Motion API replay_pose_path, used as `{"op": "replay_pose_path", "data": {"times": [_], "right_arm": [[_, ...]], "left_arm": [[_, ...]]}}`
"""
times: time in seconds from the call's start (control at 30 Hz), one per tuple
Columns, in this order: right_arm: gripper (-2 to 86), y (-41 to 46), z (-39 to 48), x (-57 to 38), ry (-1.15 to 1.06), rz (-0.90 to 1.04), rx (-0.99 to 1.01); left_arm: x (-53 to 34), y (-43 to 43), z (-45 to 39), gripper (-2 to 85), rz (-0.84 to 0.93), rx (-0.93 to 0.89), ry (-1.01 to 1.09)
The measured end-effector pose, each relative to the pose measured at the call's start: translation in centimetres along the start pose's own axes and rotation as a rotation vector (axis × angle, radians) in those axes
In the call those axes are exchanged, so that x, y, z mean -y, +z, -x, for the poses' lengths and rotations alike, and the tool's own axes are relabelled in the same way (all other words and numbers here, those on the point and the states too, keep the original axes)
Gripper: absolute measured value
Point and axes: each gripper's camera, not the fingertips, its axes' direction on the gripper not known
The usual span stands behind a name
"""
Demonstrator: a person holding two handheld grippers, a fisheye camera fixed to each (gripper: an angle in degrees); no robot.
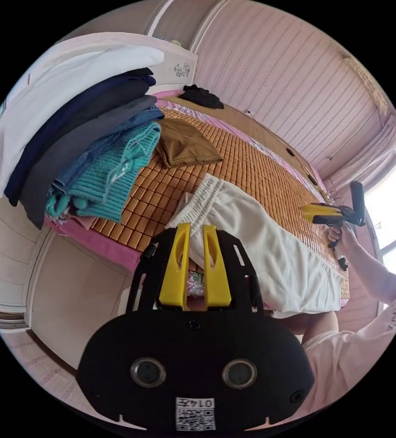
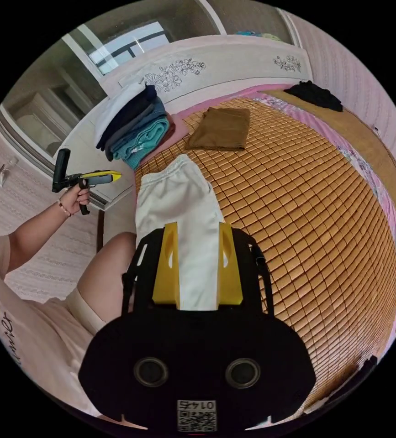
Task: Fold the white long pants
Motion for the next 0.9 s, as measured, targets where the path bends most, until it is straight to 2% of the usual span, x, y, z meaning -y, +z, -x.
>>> {"op": "replay_pose_path", "data": {"times": [0.07,0.13,0.2,0.27,0.33,0.43,0.53,0.63,0.73,0.87,0.9], "right_arm": [[15.1,3.6,0.7,5.0,-0.069,0.048,0.012],[16.7,8.9,0.4,10.1,-0.112,0.151,-0.008],[16.7,12.4,-0.4,12.7,-0.116,0.216,-0.030],[13.9,15.2,-1.4,14.1,-0.113,0.273,-0.019],[3.9,17.0,-2.3,14.4,-0.162,0.345,0.142],[2.4,14.8,-1.9,13.0,-0.341,0.264,0.376],[1.9,11.4,-1.9,11.6,-0.499,0.179,0.620],[2.0,10.3,-1.1,11.5,-0.628,0.202,0.712],[2.5,10.5,-0.9,12.5,-0.662,0.199,0.660],[4.6,13.7,-2.6,15.8,-0.487,0.190,0.592],[5.7,16.2,-3.0,17.0,-0.398,0.226,0.533]], "left_arm": [[1.0,0.5,2.0,6.2,-0.020,-0.036,0.019],[2.1,1.5,2.4,9.2,-0.020,-0.153,0.246],[2.7,2.5,2.3,11.2,0.025,-0.176,0.394],[3.1,3.7,2.7,13.7,0.056,-0.203,0.461],[3.8,5.3,3.8,16.5,0.076,-0.230,0.495],[4.3,6.0,3.9,20.0,-0.006,-0.216,0.605],[4.5,6.3,2.7,18.7,-0.047,-0.265,0.742],[5.1,6.7,2.4,12.2,0.011,-0.443,0.783],[5.5,5.8,2.9,4.9,0.102,-0.515,0.759],[5.5,5.0,3.7,5.1,0.284,-0.425,0.605],[5.8,6.3,4.6,5.6,0.371,-0.356,0.480]]}}
